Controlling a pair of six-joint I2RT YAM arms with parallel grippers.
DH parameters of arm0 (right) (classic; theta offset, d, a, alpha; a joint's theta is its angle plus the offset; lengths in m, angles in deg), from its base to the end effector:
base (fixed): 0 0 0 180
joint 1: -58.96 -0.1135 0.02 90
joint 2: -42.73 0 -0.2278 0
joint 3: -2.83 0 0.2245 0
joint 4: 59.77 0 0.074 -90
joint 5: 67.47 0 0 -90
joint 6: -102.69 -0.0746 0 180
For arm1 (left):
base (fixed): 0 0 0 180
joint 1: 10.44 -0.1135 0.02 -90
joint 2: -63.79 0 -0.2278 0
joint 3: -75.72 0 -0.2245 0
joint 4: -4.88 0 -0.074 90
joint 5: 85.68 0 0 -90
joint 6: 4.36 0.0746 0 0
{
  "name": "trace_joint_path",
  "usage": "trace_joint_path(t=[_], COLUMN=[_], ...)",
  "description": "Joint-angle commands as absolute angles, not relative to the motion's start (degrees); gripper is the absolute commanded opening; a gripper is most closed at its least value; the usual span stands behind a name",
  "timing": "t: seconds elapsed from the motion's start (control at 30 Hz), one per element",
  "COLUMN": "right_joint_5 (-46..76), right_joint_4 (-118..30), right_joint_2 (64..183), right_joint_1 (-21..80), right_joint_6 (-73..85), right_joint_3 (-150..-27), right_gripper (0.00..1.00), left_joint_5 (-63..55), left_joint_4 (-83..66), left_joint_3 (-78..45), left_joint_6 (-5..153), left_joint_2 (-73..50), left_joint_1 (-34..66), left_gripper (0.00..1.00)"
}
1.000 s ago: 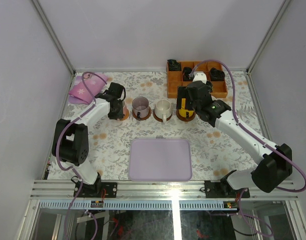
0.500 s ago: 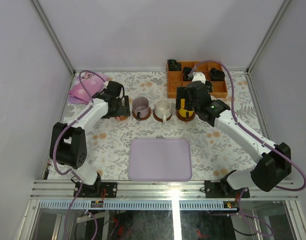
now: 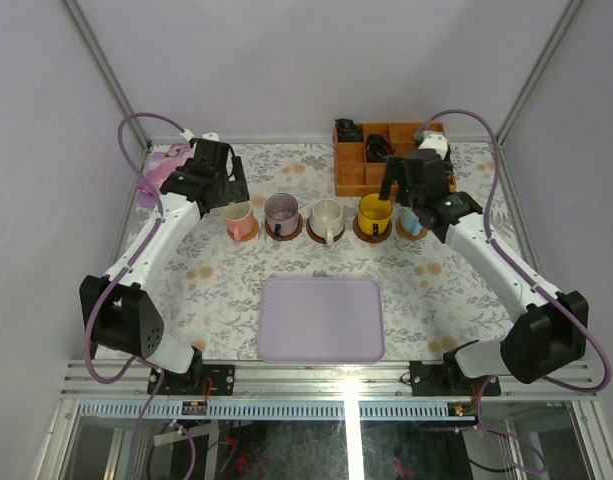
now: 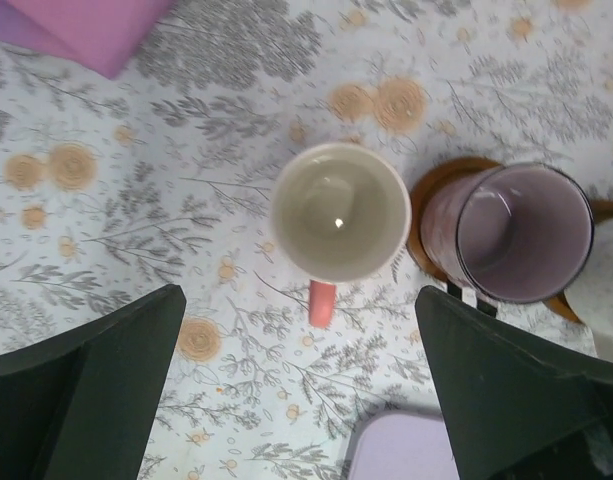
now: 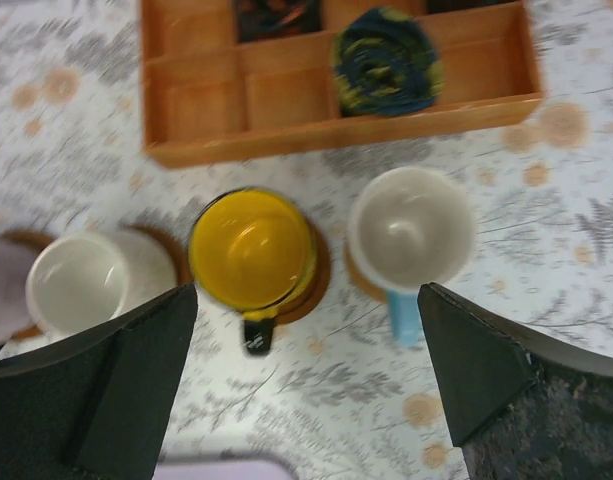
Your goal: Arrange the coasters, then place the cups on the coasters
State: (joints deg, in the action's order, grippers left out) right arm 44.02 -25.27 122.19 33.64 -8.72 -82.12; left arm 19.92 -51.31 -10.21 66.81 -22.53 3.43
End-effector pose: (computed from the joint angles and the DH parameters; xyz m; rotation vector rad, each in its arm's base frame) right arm 0.3075 0.1152 0.2894 0.1574 2.0350 0.1204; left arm 0.3199 -0.0583 0.2620 -0.2259 2.3656 0.0584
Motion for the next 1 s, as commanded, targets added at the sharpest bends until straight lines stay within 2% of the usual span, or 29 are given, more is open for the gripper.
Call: trace_joint_path(t=[0.0, 0.17, 0.37, 0.63, 0.97], right_joint_5=[45.8, 46.5, 48.4, 53.7, 51.3], right_joint_4=[-29.2, -30.3, -32.5, -33.1, -33.1], right_joint_2=[117.9, 114.8, 111.5, 107.1, 108.7], right_joint_1=[41.2, 51.2, 61.5, 67.1, 68.2], right_joint_6=[-8.1, -7.9, -9.9, -15.7, -17.1], right_joint_3=[-82.5, -79.7, -74.4, -70.0, -69.7], right_gripper=[0.99, 0.99, 0.99, 0.99, 0.99], left_joint_5=[27.7, 26.7, 15.6, 29.0, 34.8], left_joint_4=[-54.3, -55.6, -52.3, -51.2, -53.4], left_joint_3=[-7.1, -7.2, -12.4, -14.6, -18.6], left_joint_6=[65.5, 64.8, 61.1, 59.8, 58.9], left_joint_2=[-22.0, -21.7, -18.3, -12.2, -7.1], left_joint_1=[1.4, -1.7, -11.7, -14.2, -14.2], left_gripper=[1.0, 1.0, 1.0, 1.0, 1.0])
